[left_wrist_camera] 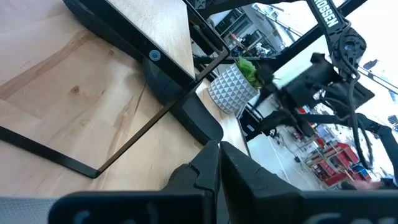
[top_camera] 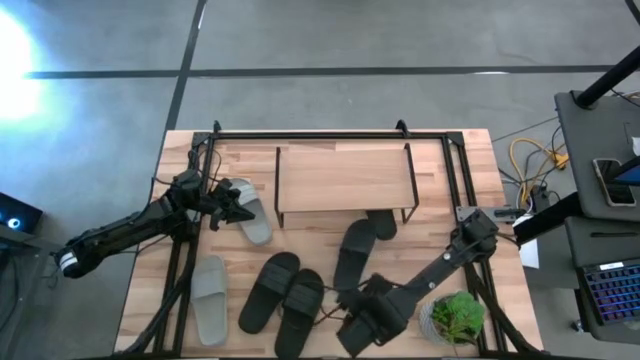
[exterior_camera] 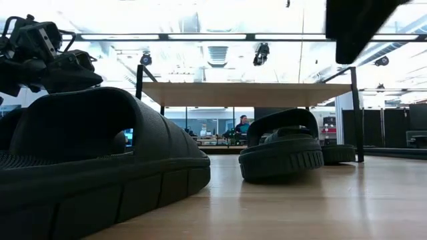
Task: Pick and place slides into the shelf
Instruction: Put the black slipper under the shelf
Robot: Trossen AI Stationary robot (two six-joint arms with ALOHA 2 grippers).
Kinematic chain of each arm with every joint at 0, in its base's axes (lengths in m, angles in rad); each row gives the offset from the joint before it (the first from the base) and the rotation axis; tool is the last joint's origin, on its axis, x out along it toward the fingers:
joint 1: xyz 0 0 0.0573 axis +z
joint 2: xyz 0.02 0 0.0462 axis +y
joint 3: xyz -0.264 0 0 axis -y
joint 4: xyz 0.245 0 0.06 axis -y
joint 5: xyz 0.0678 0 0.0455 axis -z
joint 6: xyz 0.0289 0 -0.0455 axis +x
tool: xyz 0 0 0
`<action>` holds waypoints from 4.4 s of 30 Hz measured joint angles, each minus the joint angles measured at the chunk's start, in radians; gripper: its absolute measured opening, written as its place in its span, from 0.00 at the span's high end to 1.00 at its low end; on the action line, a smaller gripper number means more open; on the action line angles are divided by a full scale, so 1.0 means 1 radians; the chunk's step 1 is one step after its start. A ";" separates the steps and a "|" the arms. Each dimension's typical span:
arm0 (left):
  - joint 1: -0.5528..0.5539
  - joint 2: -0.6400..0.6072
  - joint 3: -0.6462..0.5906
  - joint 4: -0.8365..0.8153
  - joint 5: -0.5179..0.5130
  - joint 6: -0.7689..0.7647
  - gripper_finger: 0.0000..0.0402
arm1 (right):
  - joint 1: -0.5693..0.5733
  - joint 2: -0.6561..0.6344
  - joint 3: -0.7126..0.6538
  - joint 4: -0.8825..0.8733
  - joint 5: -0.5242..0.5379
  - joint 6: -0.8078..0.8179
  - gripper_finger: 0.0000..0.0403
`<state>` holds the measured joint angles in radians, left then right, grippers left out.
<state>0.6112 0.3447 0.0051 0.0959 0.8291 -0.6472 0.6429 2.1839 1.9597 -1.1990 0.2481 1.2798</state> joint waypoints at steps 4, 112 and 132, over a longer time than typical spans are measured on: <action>0.000 0.000 0.000 0.000 0.000 0.000 1.00 | -0.009 0.020 -0.038 0.139 -0.041 0.314 0.50; 0.000 0.002 0.000 0.000 0.000 0.000 1.00 | -0.102 0.051 -0.151 0.293 0.000 0.673 0.96; 0.000 0.001 0.000 0.000 0.000 0.000 1.00 | -0.022 0.071 -0.151 0.263 -0.035 0.767 0.96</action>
<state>0.6109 0.3460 0.0051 0.0959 0.8288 -0.6474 0.6213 2.2549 1.8089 -0.9361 0.2129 2.0470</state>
